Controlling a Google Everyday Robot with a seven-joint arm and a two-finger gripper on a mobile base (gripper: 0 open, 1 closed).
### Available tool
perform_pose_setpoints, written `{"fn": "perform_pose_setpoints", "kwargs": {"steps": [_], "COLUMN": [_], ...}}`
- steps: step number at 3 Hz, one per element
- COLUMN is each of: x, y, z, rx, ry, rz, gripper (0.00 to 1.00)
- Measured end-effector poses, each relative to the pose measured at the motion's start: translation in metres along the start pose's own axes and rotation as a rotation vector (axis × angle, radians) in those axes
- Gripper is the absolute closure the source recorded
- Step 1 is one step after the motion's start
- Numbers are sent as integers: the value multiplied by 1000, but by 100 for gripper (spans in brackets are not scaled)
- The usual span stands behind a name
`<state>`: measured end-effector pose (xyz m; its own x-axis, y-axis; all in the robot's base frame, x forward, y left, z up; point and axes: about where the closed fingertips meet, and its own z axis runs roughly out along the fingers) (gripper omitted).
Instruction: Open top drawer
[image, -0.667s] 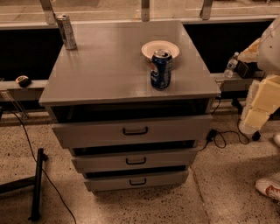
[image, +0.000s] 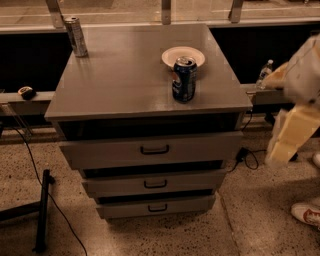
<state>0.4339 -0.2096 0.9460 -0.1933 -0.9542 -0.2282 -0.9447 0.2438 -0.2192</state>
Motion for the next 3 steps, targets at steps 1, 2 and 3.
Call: {"fn": "perform_pose_setpoints", "kwargs": {"steps": [1,2,3], "x": [4,4,4], "y": [33,36,36], "z": [58,59,59], "rx": [-115,-120,-120], "ry": [-63,-61,-61], "rz": [-73,-90,-90], "gripper": [0,0,0]}}
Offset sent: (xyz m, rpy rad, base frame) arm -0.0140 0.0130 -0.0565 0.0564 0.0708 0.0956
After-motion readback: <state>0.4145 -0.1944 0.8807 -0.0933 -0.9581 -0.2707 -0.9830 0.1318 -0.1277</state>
